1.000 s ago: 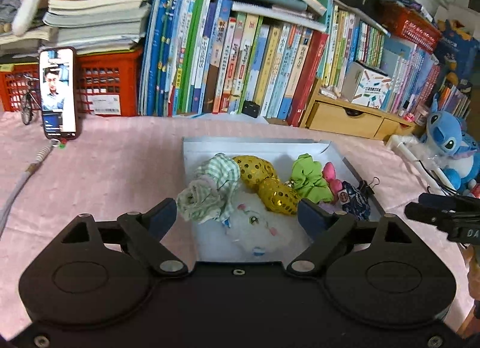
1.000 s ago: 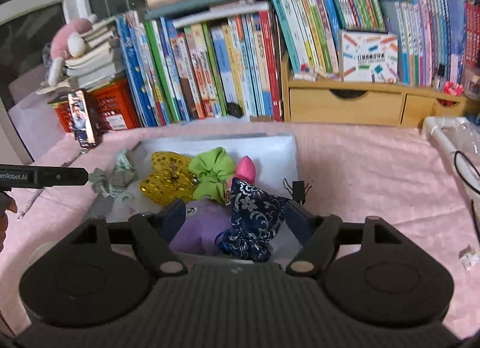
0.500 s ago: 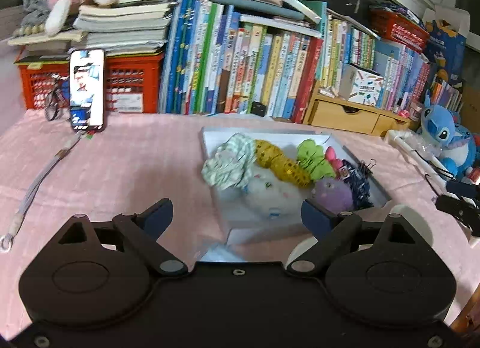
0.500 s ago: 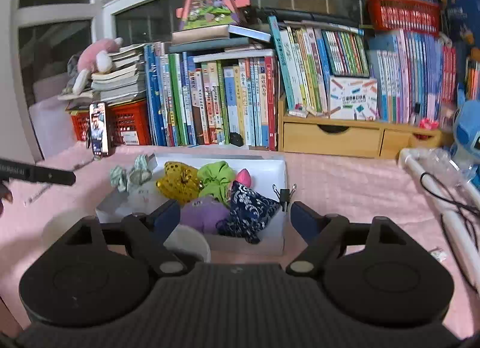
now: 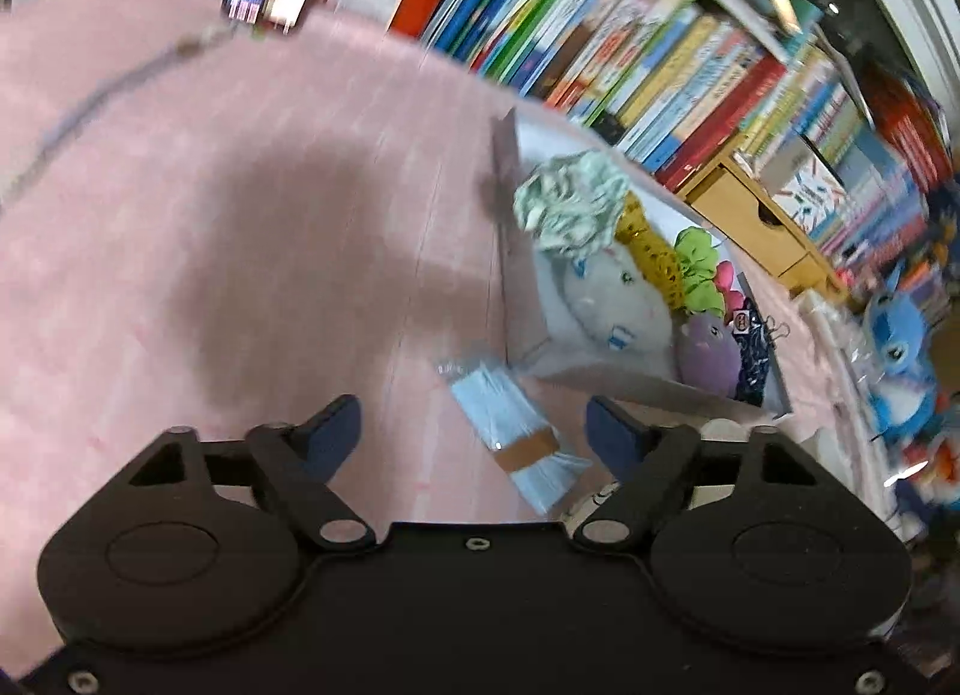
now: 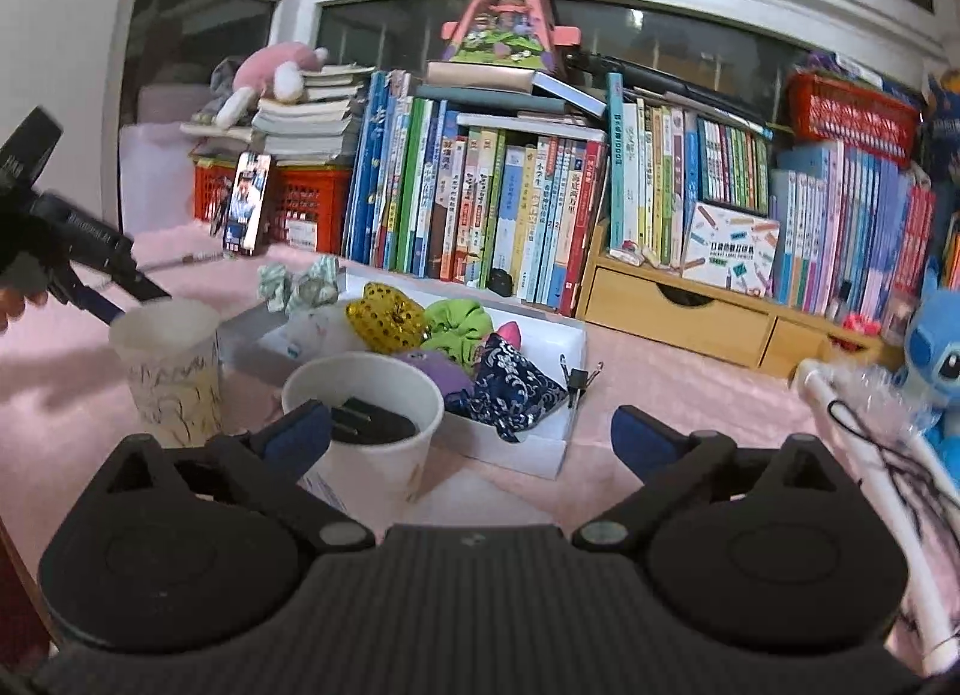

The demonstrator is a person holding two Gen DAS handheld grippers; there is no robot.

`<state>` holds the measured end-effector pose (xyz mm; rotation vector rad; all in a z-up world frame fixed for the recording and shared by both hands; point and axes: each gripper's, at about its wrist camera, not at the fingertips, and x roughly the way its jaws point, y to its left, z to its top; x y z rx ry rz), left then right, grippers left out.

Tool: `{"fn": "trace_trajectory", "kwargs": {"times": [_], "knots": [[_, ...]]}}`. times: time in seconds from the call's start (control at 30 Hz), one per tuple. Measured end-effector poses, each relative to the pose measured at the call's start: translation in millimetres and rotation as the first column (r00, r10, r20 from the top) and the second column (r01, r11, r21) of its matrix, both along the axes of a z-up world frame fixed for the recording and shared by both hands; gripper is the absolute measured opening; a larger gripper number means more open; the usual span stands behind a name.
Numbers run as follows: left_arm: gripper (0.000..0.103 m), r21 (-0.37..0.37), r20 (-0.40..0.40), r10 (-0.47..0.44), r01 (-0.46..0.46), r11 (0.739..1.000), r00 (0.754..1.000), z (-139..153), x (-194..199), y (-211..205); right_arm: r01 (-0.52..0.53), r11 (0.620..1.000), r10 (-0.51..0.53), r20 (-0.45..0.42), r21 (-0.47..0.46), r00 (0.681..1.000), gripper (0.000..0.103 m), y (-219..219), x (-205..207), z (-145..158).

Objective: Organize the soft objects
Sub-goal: 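Grasp the blue face-mask packet with the left tool while the right tool moves to the white foam sheet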

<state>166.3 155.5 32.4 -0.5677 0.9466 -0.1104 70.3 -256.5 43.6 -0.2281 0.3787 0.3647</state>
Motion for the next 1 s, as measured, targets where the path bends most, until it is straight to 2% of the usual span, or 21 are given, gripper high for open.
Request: {"fn": "trace_trajectory", "kwargs": {"times": [0.07, 0.23, 0.43, 0.57, 0.63, 0.73, 0.8, 1.0], "knots": [[0.065, -0.045, -0.032, 0.011, -0.012, 0.999, 0.999, -10, 4, 3, -0.012, 0.999, 0.012, 0.005, -0.033, 1.000, 0.103, 2, -2, -4], [0.051, -0.074, -0.043, 0.039, -0.042, 0.996, 0.998, -20, 10, -1, -0.028, 0.992, 0.029, 0.007, -0.126, 1.000, 0.103, 15, -4, -18], [0.040, -0.143, -0.056, 0.070, -0.077, 0.987, 0.996, -26, 17, -5, -0.023, 0.975, 0.029, 0.024, -0.222, 0.999, 0.103, 32, -3, -33], [0.027, -0.166, -0.067, 0.101, -0.111, 0.980, 0.993, -32, 21, -7, -0.030, 0.968, 0.034, 0.009, -0.248, 0.999, 0.103, 39, 0, -42], [0.019, -0.149, -0.069, 0.115, -0.125, 0.981, 0.991, -32, 21, -8, -0.043, 0.965, 0.044, 0.001, -0.260, 0.999, 0.103, 42, 1, -46], [0.016, -0.156, -0.071, 0.126, -0.135, 0.978, 0.990, -34, 19, -4, -0.061, 0.959, 0.062, -0.007, -0.276, 0.998, 0.103, 47, 0, -51], [0.009, -0.167, -0.073, 0.132, -0.143, 0.976, 0.989, -36, 16, -1, -0.065, 0.958, 0.063, -0.017, -0.280, 0.998, 0.102, 49, 0, -54], [0.009, -0.149, -0.052, 0.132, -0.138, 0.979, 0.990, -30, 3, 6, -0.079, 0.962, 0.066, -0.059, -0.260, 0.996, 0.091, 51, 3, -58]]}}
